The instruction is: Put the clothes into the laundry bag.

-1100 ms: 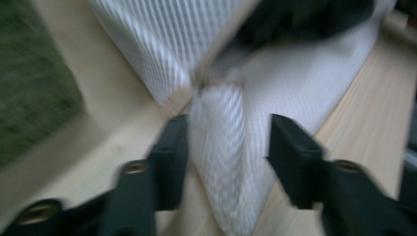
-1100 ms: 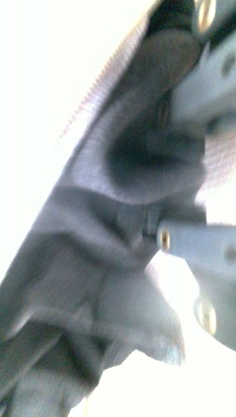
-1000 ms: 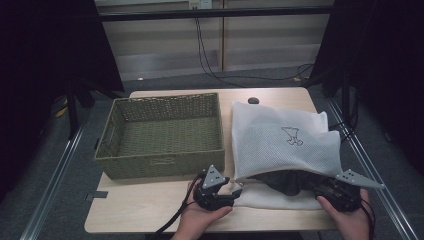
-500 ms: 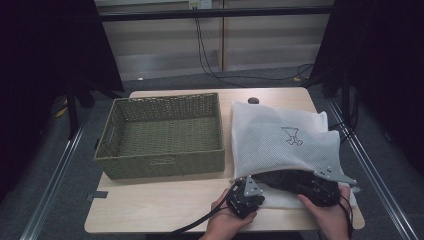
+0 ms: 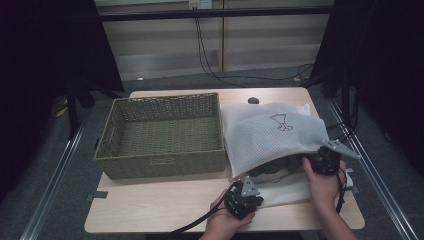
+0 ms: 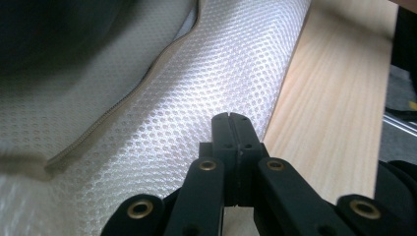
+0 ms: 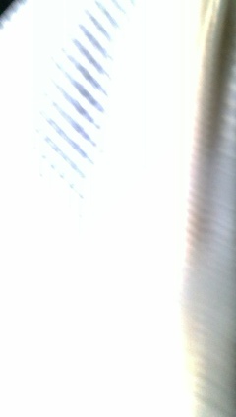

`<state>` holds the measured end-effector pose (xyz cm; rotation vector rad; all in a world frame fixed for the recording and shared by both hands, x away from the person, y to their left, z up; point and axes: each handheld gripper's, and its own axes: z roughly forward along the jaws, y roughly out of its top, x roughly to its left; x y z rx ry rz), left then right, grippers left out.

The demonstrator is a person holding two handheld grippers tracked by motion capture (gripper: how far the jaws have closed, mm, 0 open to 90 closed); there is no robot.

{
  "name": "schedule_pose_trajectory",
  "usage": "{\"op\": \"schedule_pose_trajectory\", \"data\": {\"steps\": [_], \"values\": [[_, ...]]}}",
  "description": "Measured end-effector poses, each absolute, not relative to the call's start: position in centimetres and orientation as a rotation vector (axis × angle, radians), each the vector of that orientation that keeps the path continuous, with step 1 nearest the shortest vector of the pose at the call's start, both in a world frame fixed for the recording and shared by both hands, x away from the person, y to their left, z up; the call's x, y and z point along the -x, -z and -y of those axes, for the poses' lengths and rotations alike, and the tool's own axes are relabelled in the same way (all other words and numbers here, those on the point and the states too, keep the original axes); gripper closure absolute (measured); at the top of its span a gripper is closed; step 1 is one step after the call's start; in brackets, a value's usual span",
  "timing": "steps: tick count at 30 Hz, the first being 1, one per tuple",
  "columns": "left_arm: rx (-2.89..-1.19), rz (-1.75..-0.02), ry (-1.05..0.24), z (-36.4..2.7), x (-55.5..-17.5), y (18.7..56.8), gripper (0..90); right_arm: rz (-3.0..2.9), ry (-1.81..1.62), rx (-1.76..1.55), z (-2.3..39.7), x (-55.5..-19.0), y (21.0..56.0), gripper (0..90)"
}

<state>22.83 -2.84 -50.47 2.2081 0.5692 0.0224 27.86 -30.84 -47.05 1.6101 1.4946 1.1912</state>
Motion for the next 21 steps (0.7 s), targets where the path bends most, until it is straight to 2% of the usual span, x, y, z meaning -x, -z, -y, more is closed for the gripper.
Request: {"op": "schedule_pose_trajectory", "data": {"steps": [4, 7, 11, 12, 15, 17, 21], "values": [[-2.187, -0.582, -0.004, 2.8, -22.9, 50.6, 90.0, -1.501, -1.080, -1.668, 31.6, -31.1, 48.4, 84.5], [-2.187, -0.580, -0.006, 2.7, -22.9, 50.6, 90.0, -1.683, -1.229, -1.821, 33.0, -32.5, 50.5, 79.7], [-2.172, -0.617, 0.048, 2.5, -23.3, 50.7, 90.0, -1.760, -1.275, -1.699, 33.7, -29.6, 48.9, 50.4], [-2.171, -0.618, 0.056, 2.5, -23.4, 50.7, 90.0, -1.769, -1.272, -1.669, 33.6, -28.8, 48.6, 46.5], [-2.174, -0.591, 0.010, 2.5, -23.0, 50.4, 88.3, -1.783, -1.271, -1.549, 32.9, -25.2, 47.6, 39.4], [-2.136, -0.550, -0.053, 2.4, -22.6, 50.0, 77.3, -1.804, -1.295, -1.496, 32.4, -23.5, 47.4, 33.0], [-2.035, -0.550, -0.066, 2.3, -22.7, 48.3, 78.3, -1.817, -1.307, -1.446, 31.4, -21.3, 47.0, 28.4]]}}
